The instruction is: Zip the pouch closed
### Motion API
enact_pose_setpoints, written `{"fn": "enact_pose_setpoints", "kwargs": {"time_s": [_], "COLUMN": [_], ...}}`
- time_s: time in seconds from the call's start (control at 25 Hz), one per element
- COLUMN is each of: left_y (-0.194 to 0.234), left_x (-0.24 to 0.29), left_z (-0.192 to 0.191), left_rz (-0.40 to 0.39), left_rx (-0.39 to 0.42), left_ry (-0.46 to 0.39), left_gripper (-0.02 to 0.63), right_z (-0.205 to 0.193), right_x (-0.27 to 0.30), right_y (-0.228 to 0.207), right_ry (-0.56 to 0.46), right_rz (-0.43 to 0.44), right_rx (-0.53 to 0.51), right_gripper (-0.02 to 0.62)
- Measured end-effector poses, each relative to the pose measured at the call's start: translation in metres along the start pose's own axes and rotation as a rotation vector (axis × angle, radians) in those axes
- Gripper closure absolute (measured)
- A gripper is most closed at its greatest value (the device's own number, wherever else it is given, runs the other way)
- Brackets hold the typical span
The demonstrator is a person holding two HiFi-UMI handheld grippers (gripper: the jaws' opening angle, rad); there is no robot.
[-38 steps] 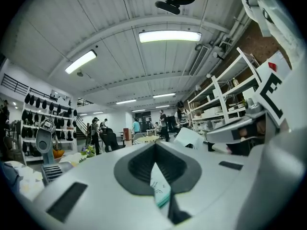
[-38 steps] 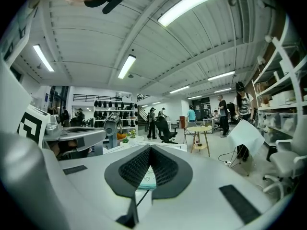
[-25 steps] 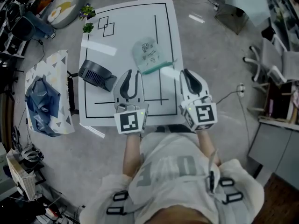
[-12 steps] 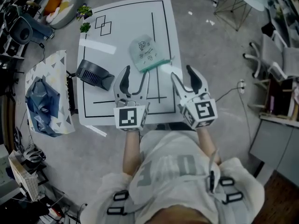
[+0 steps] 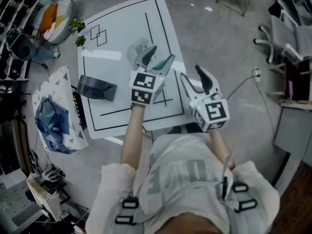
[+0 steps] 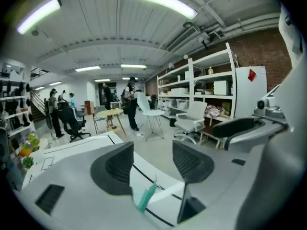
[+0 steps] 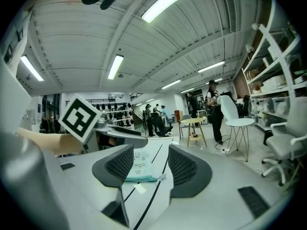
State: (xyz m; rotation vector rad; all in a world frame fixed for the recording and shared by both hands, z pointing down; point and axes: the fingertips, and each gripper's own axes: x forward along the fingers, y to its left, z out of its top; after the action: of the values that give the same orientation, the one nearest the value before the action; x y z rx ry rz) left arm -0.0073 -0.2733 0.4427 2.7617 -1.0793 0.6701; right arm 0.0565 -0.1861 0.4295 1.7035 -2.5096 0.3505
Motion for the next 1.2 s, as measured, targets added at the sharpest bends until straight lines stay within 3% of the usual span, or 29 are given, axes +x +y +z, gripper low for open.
{"fn": "enact_pose_setpoints", "kwargs": {"time_s": [0.24, 0.36, 0.52, 0.68, 0.84, 1.04, 1.2], "left_y": [-0.009, -0.010, -0.011, -0.010, -0.010, -0.014, -0.013], "left_x": [0.074, 0.096, 0.117, 0.119, 0.123, 0.121, 0.120], "left_z": [-0.056, -0.075, -0.091, -0.113, -0.121, -0.132, -0.123], "left_rz": [-0.185, -0.207, -0.205, -0.201, -0.214, -0.238, -0.237], "left_rx": [0.045, 0.087, 0.136, 0.125, 0.123, 0.101, 0.058], "left_ry": [0.377, 0.494, 0.610, 0.744, 0.779, 0.818, 0.788], "left_gripper": [0.389, 0.442, 0.464, 0.488, 0.505, 0.582, 0.586], "right_z": [-0.007, -0.012, -0.016, -0.014, -0.014, -0.015, -0.012], "right_x": [-0.012, -0.020, -0.029, -0.034, -0.033, -0.031, -0.027], "right_y": [-0.024, -0.036, -0.052, -0.060, -0.058, -0.055, -0.055], "right_ry": [0.004, 0.001, -0.007, -0.002, 0.008, 0.012, 0.016], "right_rz": [-0.072, -0.114, -0.166, -0.202, -0.186, -0.176, -0.169], "right_rx": [0.043, 0.056, 0.073, 0.100, 0.111, 0.088, 0.082], "right_gripper": [0.376, 0.376, 0.376, 0.376, 0.376, 0.376, 0.376]}}
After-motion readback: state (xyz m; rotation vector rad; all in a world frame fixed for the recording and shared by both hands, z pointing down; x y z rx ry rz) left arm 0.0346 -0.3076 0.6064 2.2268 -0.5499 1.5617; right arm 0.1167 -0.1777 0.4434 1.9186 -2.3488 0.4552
